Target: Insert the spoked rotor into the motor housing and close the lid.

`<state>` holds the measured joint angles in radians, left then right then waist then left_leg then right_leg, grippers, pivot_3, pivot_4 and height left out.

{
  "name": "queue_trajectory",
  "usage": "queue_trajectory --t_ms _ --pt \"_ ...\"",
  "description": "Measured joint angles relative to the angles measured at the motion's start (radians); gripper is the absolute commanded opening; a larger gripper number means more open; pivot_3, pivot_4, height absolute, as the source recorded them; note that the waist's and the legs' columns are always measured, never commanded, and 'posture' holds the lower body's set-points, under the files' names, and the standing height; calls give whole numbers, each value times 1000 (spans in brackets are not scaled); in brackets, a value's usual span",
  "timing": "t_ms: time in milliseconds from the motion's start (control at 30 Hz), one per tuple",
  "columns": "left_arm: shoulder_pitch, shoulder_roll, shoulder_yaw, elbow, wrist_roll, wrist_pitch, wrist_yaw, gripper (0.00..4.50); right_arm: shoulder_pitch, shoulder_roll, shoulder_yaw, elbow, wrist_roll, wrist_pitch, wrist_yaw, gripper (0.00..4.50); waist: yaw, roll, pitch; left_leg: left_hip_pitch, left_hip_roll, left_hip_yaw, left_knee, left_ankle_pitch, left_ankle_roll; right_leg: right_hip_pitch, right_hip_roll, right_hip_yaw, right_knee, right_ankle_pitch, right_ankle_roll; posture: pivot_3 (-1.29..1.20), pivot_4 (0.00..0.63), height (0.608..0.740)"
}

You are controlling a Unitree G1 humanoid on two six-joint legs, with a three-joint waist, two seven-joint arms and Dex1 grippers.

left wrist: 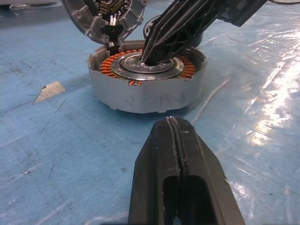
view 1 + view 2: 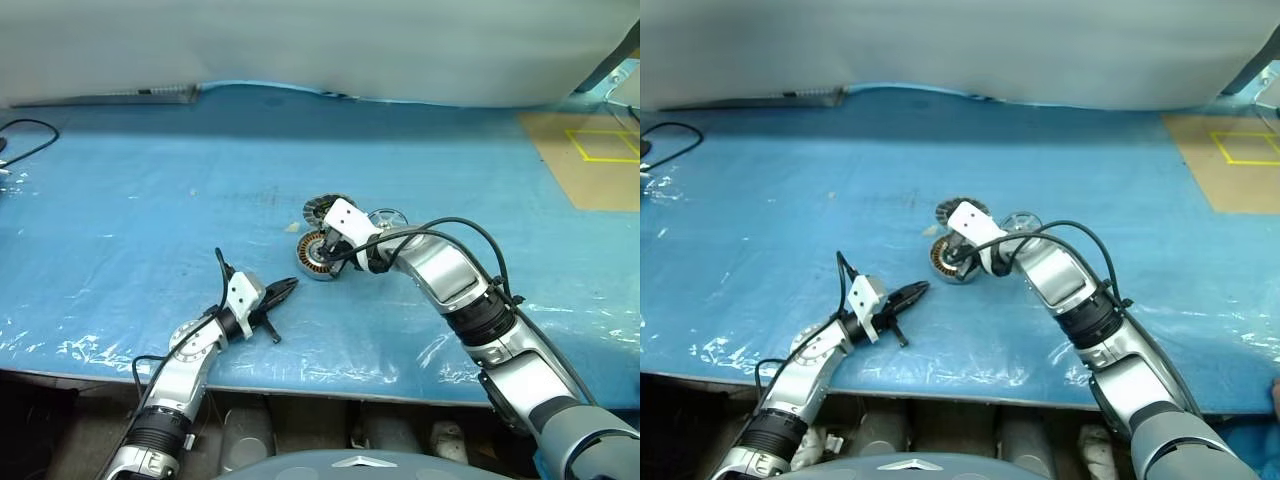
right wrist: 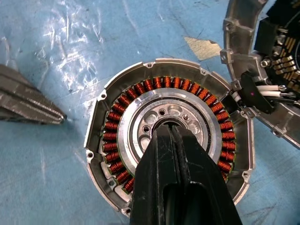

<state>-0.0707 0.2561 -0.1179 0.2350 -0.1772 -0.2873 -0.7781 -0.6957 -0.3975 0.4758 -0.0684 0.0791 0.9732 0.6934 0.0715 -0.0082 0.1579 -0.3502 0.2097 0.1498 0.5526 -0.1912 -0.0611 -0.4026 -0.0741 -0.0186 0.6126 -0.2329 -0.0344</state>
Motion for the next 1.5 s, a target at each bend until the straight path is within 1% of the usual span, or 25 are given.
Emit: queue_trajectory --t_ms 133,567,867,1100,1367,1500 --pt "-1 0 0 1 0 0 0 0 3 -7 5 -21 0 13 8 9 -1 0 0 0 0 0 0 0 0 0 0 0 0 0 0 0 150 740" --pt "-2 0 0 1 0 0 -5 0 13 44 -32 6 3 -2 -20 9 -4 0 0 0 0 0 0 0 0 -1 0 0 0 0 0 0 150 740" --pt "-2 1 0 1 0 0 -9 0 13 38 -37 -18 9 15 -11 9 -4 0 0 0 0 0 0 0 0 -1 0 0 0 0 0 0 150 740" --pt "-2 1 0 1 0 0 -15 0 13 3 -33 -47 20 57 3 9 -3 0 0 0 0 0 0 0 0 -1 0 0 0 0 0 0 150 740" --pt "-1 1 0 -1 0 1 -14 0 13 45 -57 -44 34 49 -30 9 -3 0 0 -1 0 0 0 0 0 -1 0 0 0 0 0 0 150 740" --pt "0 1 -1 -1 0 1 -14 0 12 61 -63 -7 34 20 -48 9 -3 0 0 -1 0 0 0 0 0 -1 0 0 0 0 0 0 150 740"
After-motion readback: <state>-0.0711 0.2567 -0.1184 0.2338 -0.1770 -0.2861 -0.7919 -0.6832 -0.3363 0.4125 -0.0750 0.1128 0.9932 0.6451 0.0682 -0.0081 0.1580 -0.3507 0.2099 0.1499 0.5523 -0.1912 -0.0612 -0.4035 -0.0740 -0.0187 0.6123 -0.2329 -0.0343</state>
